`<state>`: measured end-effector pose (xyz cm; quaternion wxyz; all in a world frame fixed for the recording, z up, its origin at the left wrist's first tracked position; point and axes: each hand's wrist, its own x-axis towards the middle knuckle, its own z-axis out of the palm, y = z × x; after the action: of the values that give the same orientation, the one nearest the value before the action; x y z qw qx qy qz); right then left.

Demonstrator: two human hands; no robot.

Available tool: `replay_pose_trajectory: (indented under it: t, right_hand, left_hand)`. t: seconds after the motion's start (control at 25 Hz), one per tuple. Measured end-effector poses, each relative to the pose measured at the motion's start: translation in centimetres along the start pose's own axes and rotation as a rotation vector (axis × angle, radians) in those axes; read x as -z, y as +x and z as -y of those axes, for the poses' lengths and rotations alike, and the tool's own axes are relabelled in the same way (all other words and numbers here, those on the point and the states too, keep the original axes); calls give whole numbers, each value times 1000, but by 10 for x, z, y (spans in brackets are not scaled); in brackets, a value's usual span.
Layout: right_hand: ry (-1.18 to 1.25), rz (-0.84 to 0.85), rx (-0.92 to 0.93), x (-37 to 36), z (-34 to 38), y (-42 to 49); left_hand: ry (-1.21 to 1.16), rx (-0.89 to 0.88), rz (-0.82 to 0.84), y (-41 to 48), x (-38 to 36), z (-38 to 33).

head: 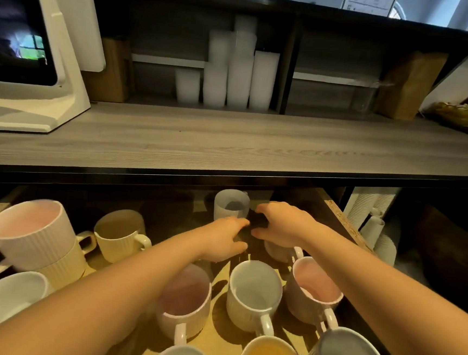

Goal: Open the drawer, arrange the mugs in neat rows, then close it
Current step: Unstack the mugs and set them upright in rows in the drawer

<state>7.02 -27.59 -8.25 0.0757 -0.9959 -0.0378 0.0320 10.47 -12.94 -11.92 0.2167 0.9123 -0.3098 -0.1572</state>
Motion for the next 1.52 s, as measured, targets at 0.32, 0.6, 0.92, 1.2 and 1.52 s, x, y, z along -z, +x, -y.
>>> replay_pose_trajectory:
  t: [0.32, 0.6, 0.92, 1.2, 1.52]
  right_hand:
    - [153, 153, -156, -13, 40, 51]
    - [376, 336, -421, -12, 42, 78]
    - [100, 143, -194, -23, 50, 68]
    - [3, 65, -75, -35, 66, 38]
    - [352, 267, -114, -11, 31, 28]
  left_hand:
    - [94, 138, -60, -39, 32, 50]
    - [30, 158, -49, -34, 33, 72]
    - [47, 135, -39, -38, 30, 65]
    - [79, 111, 21, -47, 25, 53]
    - [64, 140, -60, -38, 25, 42]
